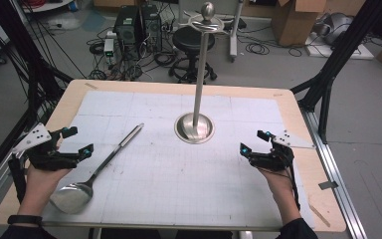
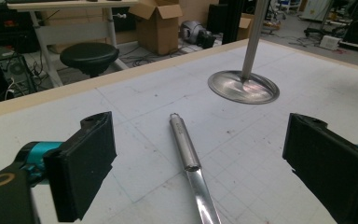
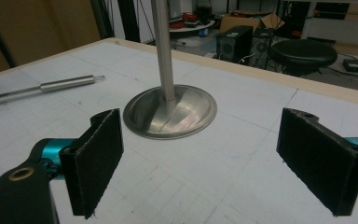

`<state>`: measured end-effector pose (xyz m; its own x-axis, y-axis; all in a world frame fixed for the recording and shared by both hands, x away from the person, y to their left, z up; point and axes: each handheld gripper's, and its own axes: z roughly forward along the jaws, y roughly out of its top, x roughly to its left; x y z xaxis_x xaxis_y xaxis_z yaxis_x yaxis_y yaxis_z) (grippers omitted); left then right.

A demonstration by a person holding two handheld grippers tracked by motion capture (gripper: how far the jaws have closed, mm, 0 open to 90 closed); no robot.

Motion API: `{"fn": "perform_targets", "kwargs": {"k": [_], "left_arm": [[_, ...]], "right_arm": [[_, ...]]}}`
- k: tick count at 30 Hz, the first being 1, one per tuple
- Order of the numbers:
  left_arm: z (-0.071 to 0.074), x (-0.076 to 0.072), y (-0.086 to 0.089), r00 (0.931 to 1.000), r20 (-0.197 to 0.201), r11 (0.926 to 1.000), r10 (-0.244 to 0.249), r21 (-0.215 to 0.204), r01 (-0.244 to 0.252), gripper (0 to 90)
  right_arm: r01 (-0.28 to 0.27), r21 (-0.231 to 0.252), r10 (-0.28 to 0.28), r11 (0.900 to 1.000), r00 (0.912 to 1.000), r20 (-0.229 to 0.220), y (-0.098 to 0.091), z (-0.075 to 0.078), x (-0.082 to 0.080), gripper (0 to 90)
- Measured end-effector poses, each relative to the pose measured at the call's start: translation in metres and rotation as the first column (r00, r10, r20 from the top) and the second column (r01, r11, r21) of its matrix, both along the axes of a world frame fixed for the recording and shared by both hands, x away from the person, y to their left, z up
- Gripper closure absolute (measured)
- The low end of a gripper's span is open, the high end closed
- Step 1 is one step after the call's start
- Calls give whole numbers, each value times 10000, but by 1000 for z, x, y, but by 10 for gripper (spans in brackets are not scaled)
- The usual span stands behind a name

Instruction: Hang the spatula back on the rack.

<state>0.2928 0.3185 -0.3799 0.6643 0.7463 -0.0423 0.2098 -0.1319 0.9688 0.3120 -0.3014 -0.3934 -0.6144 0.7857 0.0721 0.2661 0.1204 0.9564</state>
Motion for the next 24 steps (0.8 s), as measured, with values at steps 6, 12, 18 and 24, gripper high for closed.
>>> {"fn": "perform_targets", "kwargs": {"k": [6, 12, 18, 24], "left_arm": [[4, -1, -6, 9998, -206, 9998, 34, 197, -30, 80], [8, -4, -13, 9990, -436, 9991, 48, 430, -30, 80], [3, -4, -25, 9931, -1171, 9965, -6, 833, 104, 80], [-3, 1, -34, 9845, -1746, 9917, 180, 1284, 46, 80]], "right_arm": [[93, 61, -93, 9999, 9999, -37, -1, 1, -1, 138], [-7, -57, 7, 10000, 10000, -1, 2, 0, -1, 138], [-10, 18, 10, 10000, 10000, 17, 1, 0, -1, 138], [-13, 117, 13, 9999, 10000, 15, -1, 0, 0, 138]]}}
